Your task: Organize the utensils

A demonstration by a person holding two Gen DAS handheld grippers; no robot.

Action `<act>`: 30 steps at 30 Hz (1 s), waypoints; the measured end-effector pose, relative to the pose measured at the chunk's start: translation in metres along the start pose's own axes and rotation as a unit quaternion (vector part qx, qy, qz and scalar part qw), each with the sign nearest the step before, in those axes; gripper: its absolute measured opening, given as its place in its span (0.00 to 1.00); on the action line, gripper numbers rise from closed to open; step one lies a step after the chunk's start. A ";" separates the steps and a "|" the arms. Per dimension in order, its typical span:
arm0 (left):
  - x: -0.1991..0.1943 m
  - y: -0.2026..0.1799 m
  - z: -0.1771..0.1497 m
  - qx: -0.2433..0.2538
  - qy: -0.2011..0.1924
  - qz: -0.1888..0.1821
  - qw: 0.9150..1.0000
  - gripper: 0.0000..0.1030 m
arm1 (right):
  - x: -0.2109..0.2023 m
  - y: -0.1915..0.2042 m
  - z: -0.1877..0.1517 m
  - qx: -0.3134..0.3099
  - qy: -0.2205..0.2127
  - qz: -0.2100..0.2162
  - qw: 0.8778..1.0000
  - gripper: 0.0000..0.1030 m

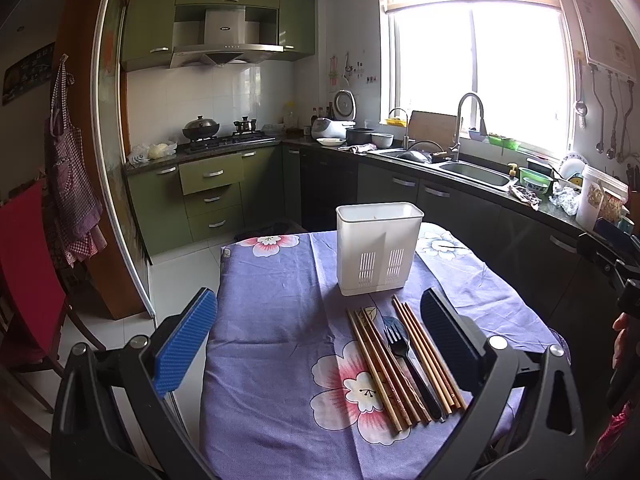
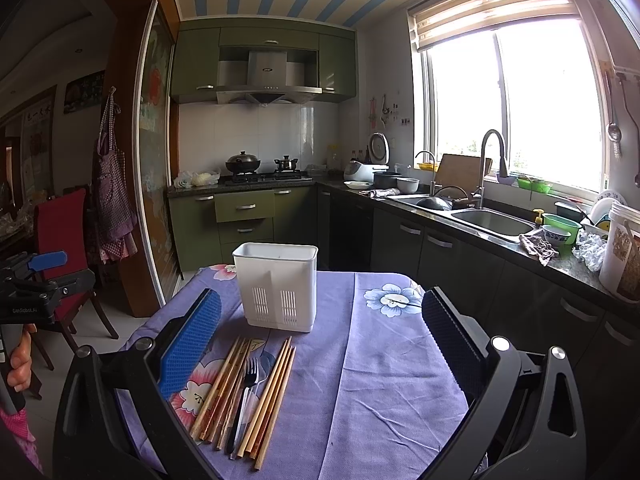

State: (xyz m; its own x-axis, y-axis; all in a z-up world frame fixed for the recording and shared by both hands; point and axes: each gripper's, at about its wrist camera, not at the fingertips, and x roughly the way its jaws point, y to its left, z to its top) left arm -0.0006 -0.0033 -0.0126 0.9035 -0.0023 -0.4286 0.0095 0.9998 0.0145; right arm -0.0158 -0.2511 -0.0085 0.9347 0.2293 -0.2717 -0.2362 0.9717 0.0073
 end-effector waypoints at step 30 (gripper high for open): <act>0.002 -0.002 -0.003 0.001 0.004 0.001 1.000 0.94 | 0.007 -0.003 -0.002 0.001 0.008 0.000 1.000 0.96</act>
State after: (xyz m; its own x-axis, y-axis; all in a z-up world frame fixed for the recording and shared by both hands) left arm -0.0002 -0.0054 -0.0156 0.9001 0.0008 -0.4357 0.0077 0.9998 0.0177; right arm -0.0092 -0.2524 -0.0120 0.9308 0.2275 -0.2863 -0.2350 0.9720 0.0081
